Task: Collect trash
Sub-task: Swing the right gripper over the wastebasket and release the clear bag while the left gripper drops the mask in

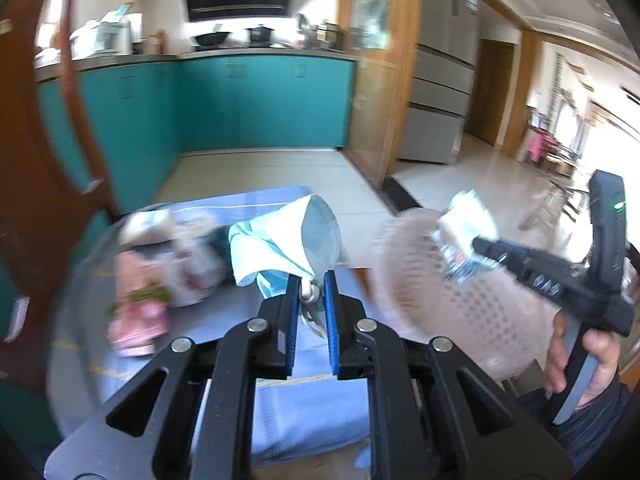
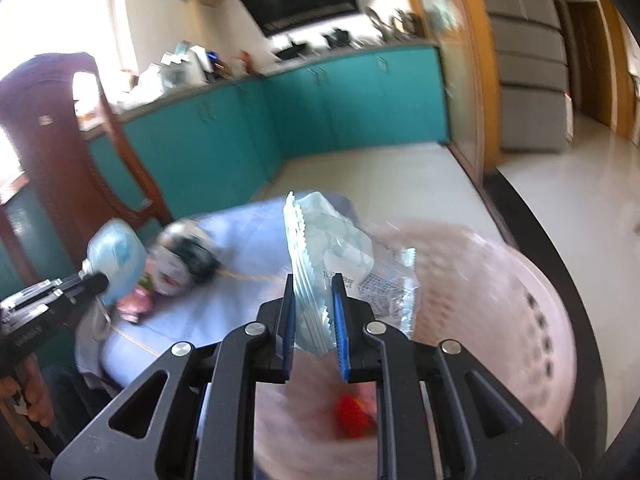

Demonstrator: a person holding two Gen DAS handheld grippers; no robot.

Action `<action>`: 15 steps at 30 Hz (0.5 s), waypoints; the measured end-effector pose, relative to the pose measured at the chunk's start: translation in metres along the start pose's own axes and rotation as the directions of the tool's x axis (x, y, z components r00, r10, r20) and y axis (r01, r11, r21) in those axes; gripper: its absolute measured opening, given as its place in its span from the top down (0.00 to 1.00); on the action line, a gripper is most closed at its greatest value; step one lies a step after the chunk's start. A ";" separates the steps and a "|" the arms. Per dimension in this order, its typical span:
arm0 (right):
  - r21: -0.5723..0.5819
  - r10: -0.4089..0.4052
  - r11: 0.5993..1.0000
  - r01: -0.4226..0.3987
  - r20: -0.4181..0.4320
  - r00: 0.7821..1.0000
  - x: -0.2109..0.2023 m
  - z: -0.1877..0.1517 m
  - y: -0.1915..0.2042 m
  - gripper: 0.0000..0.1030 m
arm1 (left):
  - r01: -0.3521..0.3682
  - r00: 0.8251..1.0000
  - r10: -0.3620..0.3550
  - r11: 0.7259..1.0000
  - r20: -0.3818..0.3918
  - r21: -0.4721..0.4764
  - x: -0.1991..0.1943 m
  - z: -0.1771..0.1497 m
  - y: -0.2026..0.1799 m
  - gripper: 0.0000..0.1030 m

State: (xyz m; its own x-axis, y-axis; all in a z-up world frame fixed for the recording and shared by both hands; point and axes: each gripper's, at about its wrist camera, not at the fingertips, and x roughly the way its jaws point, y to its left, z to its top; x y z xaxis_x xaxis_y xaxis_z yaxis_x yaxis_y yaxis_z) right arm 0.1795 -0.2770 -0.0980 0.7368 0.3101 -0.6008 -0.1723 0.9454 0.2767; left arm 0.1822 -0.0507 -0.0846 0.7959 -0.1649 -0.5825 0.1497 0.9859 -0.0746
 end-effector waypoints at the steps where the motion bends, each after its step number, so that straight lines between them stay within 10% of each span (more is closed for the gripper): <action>1: 0.027 -0.024 0.999 0.024 -0.013 1.000 0.001 -0.002 -0.009 0.81 | 0.031 0.999 -0.031 0.999 -0.014 0.012 0.009 0.002 -0.012 0.87; 6: 0.212 -0.030 0.977 0.028 0.004 1.000 -0.009 -0.005 -0.048 0.45 | 0.145 0.987 -0.140 0.988 -0.084 0.047 0.044 0.004 -0.057 0.87; 10: 0.282 -0.049 0.959 0.028 0.069 0.996 -0.019 -0.003 -0.057 0.38 | 0.234 0.965 -0.223 0.969 -0.134 0.074 0.065 0.003 -0.088 0.82; 12: 0.287 -0.074 0.957 0.047 0.084 0.994 -0.019 -0.001 -0.055 0.37 | 0.235 0.964 -0.223 0.969 -0.147 0.071 0.069 0.002 -0.092 0.41; 15: 0.273 -0.082 0.960 0.056 0.088 0.993 -0.015 0.004 -0.051 0.36 | 0.170 0.981 -0.164 0.984 -0.108 0.045 0.062 -0.001 -0.076 0.25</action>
State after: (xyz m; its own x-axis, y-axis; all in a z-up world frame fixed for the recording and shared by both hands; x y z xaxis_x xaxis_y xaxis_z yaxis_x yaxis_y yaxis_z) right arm 0.1797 -0.3306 -0.1004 0.8030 0.2212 -0.5534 0.0541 0.8977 0.4372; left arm 0.2195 -0.1359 -0.1156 0.6925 -0.3203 -0.6464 0.3090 0.9414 -0.1355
